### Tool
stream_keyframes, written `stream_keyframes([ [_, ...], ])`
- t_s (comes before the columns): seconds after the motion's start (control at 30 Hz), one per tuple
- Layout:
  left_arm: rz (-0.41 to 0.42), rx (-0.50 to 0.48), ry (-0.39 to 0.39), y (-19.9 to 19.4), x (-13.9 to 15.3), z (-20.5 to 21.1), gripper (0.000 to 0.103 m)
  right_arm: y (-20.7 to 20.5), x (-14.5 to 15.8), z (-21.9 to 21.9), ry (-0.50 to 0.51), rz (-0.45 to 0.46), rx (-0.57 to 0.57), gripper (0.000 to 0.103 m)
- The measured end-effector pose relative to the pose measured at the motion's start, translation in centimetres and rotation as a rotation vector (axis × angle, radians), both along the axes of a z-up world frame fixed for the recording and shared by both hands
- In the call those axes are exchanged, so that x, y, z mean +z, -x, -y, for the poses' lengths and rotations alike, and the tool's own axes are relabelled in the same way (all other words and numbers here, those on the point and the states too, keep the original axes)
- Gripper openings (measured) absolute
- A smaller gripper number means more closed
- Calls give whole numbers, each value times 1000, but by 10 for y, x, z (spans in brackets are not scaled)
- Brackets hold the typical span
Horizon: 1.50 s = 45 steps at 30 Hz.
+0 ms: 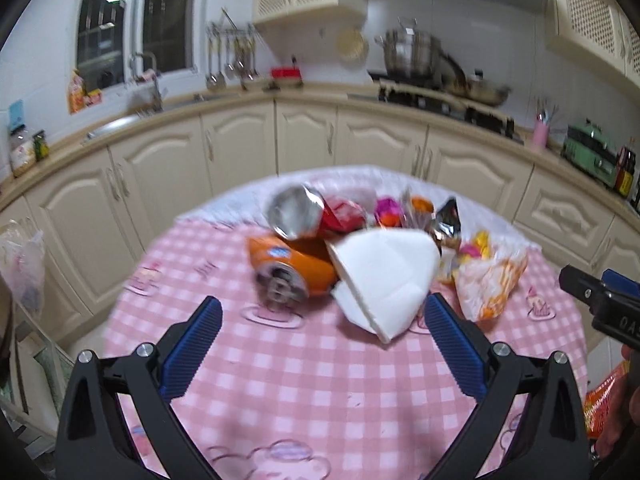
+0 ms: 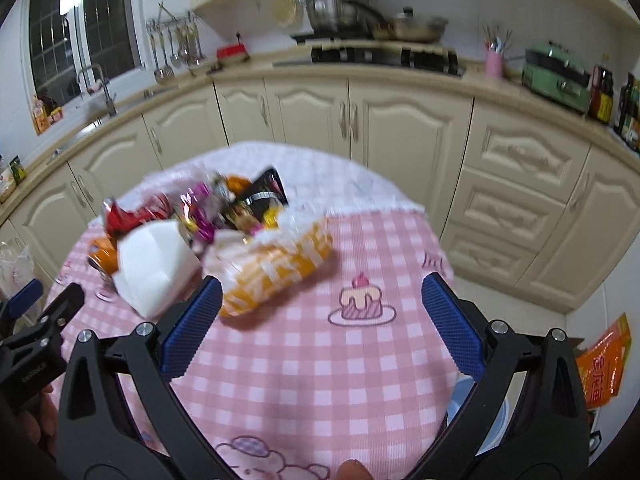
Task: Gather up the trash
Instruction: 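Grasp the white napkin with the left tool while the right tool grasps the yellow-orange bread bag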
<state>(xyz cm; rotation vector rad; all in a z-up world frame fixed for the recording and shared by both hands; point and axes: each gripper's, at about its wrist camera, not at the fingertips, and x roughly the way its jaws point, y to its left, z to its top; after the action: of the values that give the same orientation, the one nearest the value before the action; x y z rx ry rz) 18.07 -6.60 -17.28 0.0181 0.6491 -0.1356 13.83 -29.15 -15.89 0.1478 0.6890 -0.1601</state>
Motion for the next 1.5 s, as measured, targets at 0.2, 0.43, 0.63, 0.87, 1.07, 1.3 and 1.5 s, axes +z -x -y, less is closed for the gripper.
stream_keyframes([
  [0.2,-78,-37,12,-35,-28,22,99,-18,-19,1,-23,-52,19,98],
  [0.43,-193,-80,166,-66,-49,26,48,-30,-25,3,-50,-60,37,98],
  [0.63,-180,-132,191,-64,-52,36,20,-56,-31,-3,-136,-85,82,98],
  [0.87,-161,-161,207,-52,-47,31,15,-77,-41,-5,-203,-119,94,63],
  [1.07,-147,-179,238,-37,-45,20,14,-55,-37,-2,-231,-91,125,52],
  [1.3,-124,-187,235,-16,-40,10,13,-22,-23,5,-240,-44,148,50],
  [1.5,-91,-186,221,3,-34,-1,13,-1,-13,6,-231,-10,168,49],
])
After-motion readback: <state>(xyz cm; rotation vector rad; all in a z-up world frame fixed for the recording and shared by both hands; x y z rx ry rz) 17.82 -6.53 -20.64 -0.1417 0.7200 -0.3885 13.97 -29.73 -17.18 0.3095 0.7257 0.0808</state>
